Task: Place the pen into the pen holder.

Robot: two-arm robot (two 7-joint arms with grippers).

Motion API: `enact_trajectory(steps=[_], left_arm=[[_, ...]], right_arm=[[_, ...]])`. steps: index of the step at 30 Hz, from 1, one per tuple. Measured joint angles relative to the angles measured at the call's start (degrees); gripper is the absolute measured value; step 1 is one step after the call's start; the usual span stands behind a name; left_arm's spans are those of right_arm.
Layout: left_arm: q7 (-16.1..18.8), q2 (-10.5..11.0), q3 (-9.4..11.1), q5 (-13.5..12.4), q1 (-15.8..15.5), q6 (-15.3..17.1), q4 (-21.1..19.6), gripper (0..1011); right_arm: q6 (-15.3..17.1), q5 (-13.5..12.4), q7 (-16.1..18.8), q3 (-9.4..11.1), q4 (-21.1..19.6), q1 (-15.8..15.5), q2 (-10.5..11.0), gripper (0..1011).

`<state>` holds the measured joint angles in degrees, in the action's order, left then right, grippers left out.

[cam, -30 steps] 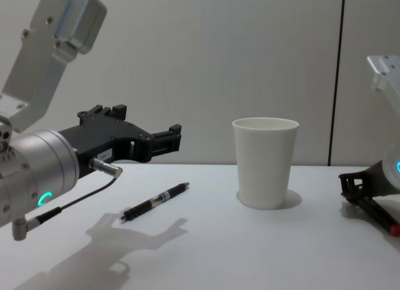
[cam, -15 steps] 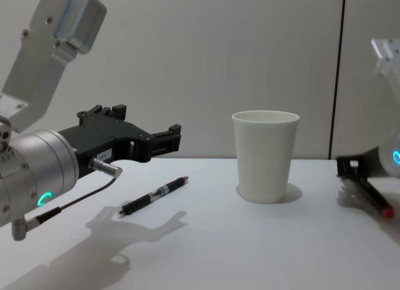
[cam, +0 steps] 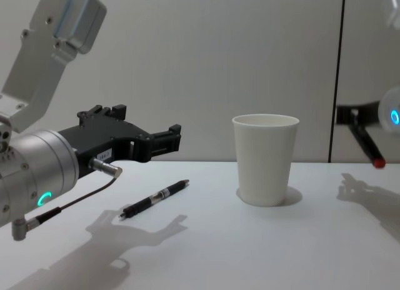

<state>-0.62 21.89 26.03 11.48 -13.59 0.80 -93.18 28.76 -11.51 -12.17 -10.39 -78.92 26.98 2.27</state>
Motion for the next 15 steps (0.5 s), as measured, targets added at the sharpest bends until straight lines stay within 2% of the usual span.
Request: enact_trajectory(steps=[15], left_arm=[[0.0, 0.0, 0.0, 0.0, 0.0, 0.0, 0.0, 1000]], right_arm=[[-11.29, 1.23, 0.39, 1.14, -0.47, 2.22, -1.06, 205]])
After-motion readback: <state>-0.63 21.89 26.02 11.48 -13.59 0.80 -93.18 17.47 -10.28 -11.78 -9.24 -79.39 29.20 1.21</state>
